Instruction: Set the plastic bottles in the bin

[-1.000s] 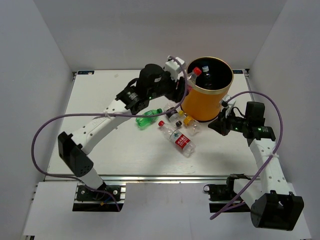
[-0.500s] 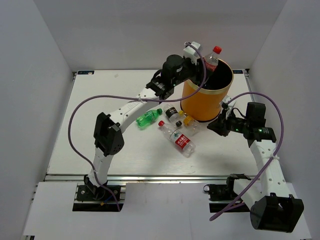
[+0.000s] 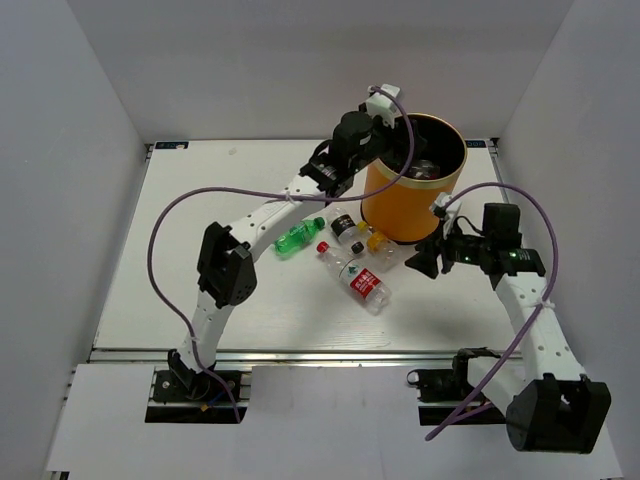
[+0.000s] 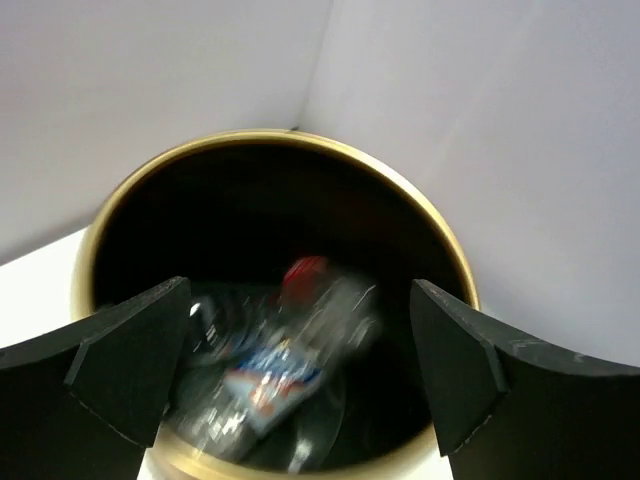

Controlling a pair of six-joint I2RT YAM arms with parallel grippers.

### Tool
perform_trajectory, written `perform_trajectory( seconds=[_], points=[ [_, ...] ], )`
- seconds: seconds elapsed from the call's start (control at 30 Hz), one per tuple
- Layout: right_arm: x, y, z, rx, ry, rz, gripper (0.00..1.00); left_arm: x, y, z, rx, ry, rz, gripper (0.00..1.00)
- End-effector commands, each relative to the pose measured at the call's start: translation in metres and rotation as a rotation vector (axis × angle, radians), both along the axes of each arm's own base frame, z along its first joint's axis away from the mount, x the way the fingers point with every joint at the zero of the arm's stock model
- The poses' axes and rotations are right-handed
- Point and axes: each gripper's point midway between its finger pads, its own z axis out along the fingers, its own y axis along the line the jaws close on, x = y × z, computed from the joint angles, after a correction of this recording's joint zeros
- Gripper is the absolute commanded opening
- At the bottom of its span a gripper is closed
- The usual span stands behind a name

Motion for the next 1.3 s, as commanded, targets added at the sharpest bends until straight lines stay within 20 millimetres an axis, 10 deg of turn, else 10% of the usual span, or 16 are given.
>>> perform_trajectory(
  seconds=[0.0, 0.13, 0.17, 0.2, 0.23, 0.3, 0.43, 0.83, 0.97, 1.27],
  points=[
    [0.0, 0.018, -0.003, -0.034, 0.024, 0.048, 0.6, -0.035, 0.06, 0.107, -0.038, -0.137, 0.075, 1.0],
    [0.007, 0.04, -0.019, -0.118, 0.037, 0.064, 0.65, -0.081, 0.119, 0.113, 0.055, -0.174, 0.106, 1.0],
    [0.01, 0.046, -0.031, -0.139, 0.086, 0.071, 0.67, -0.087, 0.13, 0.068, 0.134, -0.114, 0.098, 1.0],
    [0.011, 0.051, -0.037, -0.174, 0.091, 0.068, 0.69, -0.11, 0.156, 0.085, 0.126, -0.139, 0.111, 1.0],
    [0.013, 0.058, -0.044, -0.208, 0.095, 0.077, 0.73, -0.114, 0.172, 0.043, 0.203, -0.082, 0.147, 1.0],
    [0.014, 0.068, -0.058, -0.247, 0.133, 0.092, 0.89, -0.138, 0.208, 0.038, 0.233, -0.09, 0.194, 1.0],
    [0.016, 0.088, -0.074, -0.332, 0.147, 0.107, 0.9, -0.164, 0.256, -0.041, 0.37, -0.003, 0.265, 1.0],
    [0.031, 0.113, -0.136, -0.548, 0.212, 0.085, 0.9, -0.169, 0.3, -0.132, 0.724, 0.218, 0.377, 1.0],
    [0.032, 0.111, -0.155, -0.614, 0.233, 0.078, 0.9, -0.17, 0.309, -0.134, 0.738, 0.223, 0.418, 1.0],
    [-0.001, 0.117, -0.143, -0.559, 0.274, 0.241, 0.36, -0.176, 0.306, -0.138, 0.725, 0.192, 0.363, 0.97]
  ],
)
